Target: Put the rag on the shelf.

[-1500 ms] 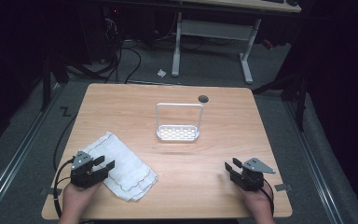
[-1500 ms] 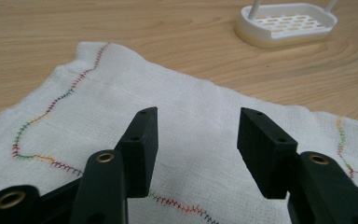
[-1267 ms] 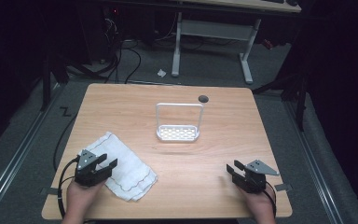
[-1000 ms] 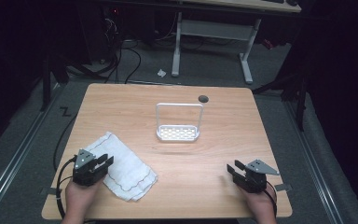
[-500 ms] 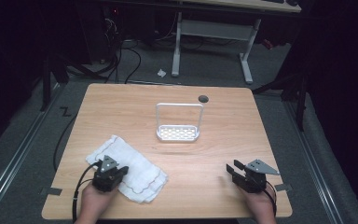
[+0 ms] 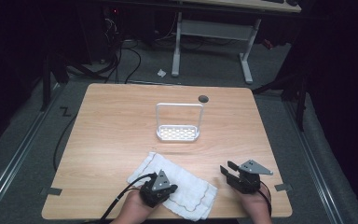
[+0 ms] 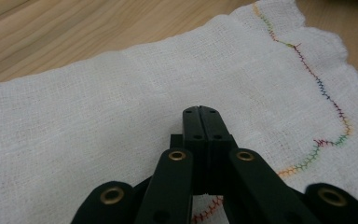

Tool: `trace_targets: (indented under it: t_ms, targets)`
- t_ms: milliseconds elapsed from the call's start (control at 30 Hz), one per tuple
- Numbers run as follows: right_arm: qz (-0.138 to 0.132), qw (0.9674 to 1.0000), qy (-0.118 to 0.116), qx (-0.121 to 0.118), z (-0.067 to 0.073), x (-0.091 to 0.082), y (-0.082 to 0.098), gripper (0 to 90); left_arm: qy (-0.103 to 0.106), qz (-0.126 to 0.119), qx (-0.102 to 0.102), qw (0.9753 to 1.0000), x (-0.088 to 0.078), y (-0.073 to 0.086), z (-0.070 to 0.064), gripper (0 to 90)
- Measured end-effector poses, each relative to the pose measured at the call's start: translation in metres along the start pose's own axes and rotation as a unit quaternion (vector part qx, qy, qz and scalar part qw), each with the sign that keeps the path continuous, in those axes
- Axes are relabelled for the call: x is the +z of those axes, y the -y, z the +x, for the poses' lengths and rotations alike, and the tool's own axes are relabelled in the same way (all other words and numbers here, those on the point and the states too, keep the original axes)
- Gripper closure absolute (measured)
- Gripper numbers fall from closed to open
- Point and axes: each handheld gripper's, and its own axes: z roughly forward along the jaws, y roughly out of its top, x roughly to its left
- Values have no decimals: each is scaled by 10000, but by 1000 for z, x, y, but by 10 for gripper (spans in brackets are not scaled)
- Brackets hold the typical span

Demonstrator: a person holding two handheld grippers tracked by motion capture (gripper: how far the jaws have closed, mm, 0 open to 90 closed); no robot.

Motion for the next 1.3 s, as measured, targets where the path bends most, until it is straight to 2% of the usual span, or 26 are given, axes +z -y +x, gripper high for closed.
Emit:
trace_targets:
  t_ms: [67,133,167,233,333,400,467,567,667,733,767,833,900,1033,1133,1167,1200,1233,1300]
  targets:
    - [45,9999,-105,-44,5,2,-1,619,72,17,-101,9999,-3,0,1,859]
    - [115,9996,-203,-156,12,5,-2,685,86,3,-179,9998,-14,2,2,817]
    - [184,9993,-251,-225,16,7,-3,754,46,7,-173,9998,-21,6,2,813]
    - [392,9979,-226,-453,22,11,-4,833,-44,229,-209,9995,-31,16,4,803]
    - [658,9953,-420,-567,29,15,-4,897,-138,194,-401,9989,-40,25,10,813]
    - [778,9931,-569,-673,35,15,-2,900,-308,152,-451,9984,-40,26,17,811]
    - [904,9902,-717,-786,45,13,2,900,-372,54,-560,9977,-37,26,27,809]
    - [1005,9856,-942,-977,62,7,8,900,-683,-82,-695,9952,-30,21,46,804]
    - [1074,9812,-1154,-1117,79,2,13,898,-827,-195,-978,9916,-20,13,64,780]
    - [1074,9780,-1321,-1202,90,0,15,891,-799,-235,-1120,9902,-15,8,69,738]
    - [1072,9773,-1332,-1249,94,-1,15,887,-785,-225,-1165,9898,-16,7,70,705]
    - [908,9790,-1313,-1269,97,-1,10,867,-804,-300,-1210,9889,-21,9,67,644]
    - [716,9830,-1201,-1188,94,4,0,850,-810,-391,-1229,9883,-26,12,64,621]
    - [649,9846,-1143,-1151,93,37,-23,832,-766,-356,-1288,9881,-27,20,62,618]
    - [697,9849,-1072,-1167,94,62,-35,828,-728,-364,-1221,9892,-28,23,56,629]
    - [791,9845,-1084,-1126,94,67,-34,829,-681,-346,-1191,9899,-28,23,54,628]
    - [905,9828,-1098,-1179,95,70,-32,826,-645,-353,-1176,9903,-28,23,51,627]
    - [876,9820,-1070,-1290,97,68,-28,825,-582,-308,-1115,9916,-29,24,49,626]
    - [919,9803,-1162,-1306,99,57,-21,824,-387,-339,-1131,9922,-29,25,44,620]
